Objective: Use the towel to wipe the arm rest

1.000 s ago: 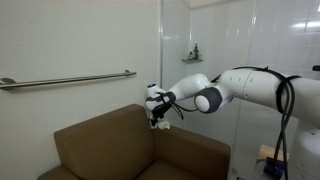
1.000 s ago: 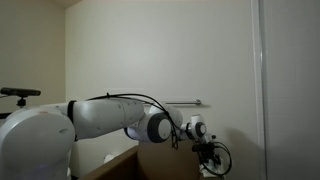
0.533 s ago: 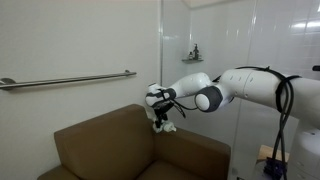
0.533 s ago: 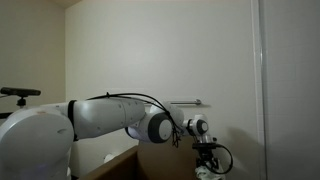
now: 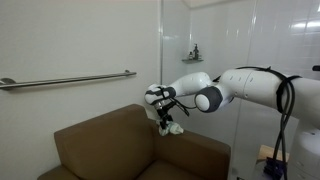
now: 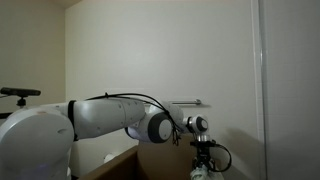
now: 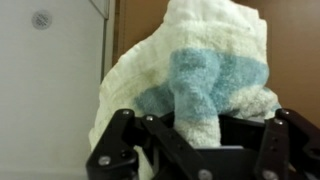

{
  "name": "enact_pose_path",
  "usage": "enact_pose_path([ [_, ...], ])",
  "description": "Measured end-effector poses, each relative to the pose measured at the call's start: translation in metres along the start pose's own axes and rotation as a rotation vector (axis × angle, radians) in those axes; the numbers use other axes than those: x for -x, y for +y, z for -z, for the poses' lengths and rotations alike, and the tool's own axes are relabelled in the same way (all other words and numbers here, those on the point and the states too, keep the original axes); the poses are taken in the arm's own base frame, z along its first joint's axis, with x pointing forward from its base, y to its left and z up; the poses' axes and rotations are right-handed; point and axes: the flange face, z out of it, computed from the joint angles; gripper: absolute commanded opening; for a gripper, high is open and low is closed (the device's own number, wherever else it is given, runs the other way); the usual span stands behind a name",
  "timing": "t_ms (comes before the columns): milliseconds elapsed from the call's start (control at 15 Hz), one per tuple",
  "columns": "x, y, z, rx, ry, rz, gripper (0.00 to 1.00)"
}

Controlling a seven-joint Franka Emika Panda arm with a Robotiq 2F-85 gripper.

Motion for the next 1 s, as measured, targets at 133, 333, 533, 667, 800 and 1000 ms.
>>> enact_pose_path([
  [133, 0.002, 0.007, -0.015, 0.002, -0.031, -0.013, 0.04],
  [333, 0.003, 0.012, -0.025, 0.001, -0.044, -0.037, 0.05],
  [533, 0.002, 0.011, -0.024, 0.006, -0.031, -0.063, 0.04],
  [667, -0.003, 0.010, -0.018, 0.025, 0.006, -0.087, 0.06],
  [800, -0.013, 0.006, -0.007, 0.072, 0.084, -0.116, 0.05],
  [1000, -0.028, -0.003, 0.014, 0.149, 0.217, -0.158, 0.05],
])
